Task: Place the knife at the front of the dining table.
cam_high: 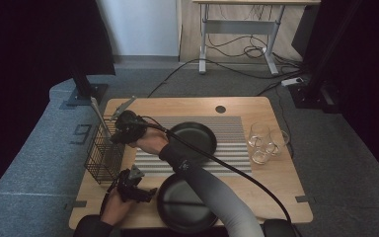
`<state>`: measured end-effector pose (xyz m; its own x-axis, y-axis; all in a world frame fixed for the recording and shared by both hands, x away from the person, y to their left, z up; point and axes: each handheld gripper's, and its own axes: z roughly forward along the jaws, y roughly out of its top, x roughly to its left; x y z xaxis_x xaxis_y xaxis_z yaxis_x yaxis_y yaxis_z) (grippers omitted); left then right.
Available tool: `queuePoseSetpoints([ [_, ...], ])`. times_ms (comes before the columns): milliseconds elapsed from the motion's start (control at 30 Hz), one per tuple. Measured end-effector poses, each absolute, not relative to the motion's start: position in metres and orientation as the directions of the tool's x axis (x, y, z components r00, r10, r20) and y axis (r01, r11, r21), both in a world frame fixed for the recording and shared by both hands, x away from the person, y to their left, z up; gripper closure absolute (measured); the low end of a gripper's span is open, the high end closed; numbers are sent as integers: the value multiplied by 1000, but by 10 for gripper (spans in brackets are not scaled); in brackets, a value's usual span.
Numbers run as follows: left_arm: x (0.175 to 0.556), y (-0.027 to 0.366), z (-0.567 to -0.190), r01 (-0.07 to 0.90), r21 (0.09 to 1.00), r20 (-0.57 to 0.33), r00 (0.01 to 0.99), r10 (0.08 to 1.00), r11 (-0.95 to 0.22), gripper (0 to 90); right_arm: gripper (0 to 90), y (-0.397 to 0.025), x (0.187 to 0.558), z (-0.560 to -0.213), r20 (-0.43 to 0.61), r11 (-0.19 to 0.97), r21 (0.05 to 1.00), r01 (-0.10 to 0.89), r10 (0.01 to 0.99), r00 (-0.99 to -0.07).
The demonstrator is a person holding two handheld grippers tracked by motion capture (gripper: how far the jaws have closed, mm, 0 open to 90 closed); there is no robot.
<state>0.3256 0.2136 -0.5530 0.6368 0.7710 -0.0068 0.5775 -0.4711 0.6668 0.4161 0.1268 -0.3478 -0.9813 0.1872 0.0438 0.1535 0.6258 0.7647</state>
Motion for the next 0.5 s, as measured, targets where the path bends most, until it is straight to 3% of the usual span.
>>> queuePoseSetpoints([
  [500, 326, 213, -553, 577, 666, -6, 637, 771, -472, 0, 823, 107, 410, -319, 29, 604, 783, 146, 199, -980],
])
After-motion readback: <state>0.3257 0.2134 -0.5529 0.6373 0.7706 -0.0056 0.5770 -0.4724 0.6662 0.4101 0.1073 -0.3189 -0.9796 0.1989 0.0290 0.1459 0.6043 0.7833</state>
